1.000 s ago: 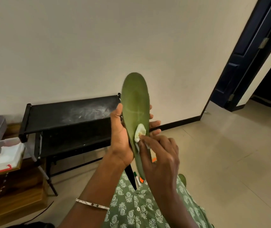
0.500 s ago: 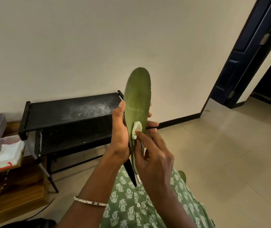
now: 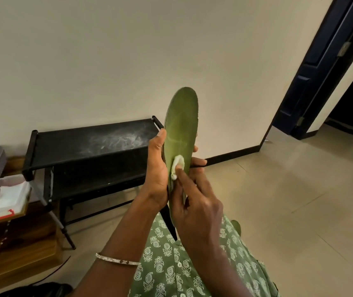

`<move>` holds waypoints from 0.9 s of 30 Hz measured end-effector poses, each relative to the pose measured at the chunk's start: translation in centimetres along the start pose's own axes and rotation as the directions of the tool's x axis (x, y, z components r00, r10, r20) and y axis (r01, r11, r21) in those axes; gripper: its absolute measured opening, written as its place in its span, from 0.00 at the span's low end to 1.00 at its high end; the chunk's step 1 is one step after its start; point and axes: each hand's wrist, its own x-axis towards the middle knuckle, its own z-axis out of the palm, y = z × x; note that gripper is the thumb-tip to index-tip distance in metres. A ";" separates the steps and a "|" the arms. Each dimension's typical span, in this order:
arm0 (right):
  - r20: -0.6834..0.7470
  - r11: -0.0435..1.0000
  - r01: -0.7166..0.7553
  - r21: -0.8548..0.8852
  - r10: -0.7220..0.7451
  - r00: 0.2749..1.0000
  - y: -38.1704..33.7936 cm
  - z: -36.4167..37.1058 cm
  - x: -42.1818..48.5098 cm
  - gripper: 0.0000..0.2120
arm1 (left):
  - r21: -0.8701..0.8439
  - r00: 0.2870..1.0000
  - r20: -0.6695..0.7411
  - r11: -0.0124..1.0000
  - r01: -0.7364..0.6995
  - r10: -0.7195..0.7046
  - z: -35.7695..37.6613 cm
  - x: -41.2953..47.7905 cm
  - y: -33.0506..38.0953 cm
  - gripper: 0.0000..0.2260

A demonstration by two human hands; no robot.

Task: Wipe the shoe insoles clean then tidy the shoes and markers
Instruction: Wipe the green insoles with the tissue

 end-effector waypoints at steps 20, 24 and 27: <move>0.010 1.000 -0.002 -0.022 0.002 1.000 0.0 -0.7 1.4 0.11 | 0.010 0.999 -0.032 1.000 0.003 -0.002 0.3 -0.2 0.3 0.35; 0.008 0.998 0.007 -0.063 -0.007 1.000 0.4 -1.1 2.8 0.10 | 0.010 0.997 -0.074 1.000 -0.013 0.014 0.5 -0.2 0.2 0.33; -0.029 0.995 -0.029 -0.100 0.026 0.999 0.8 -1.5 5.0 0.10 | 0.022 0.999 -0.041 1.000 -0.004 0.005 0.9 -0.3 -0.1 0.27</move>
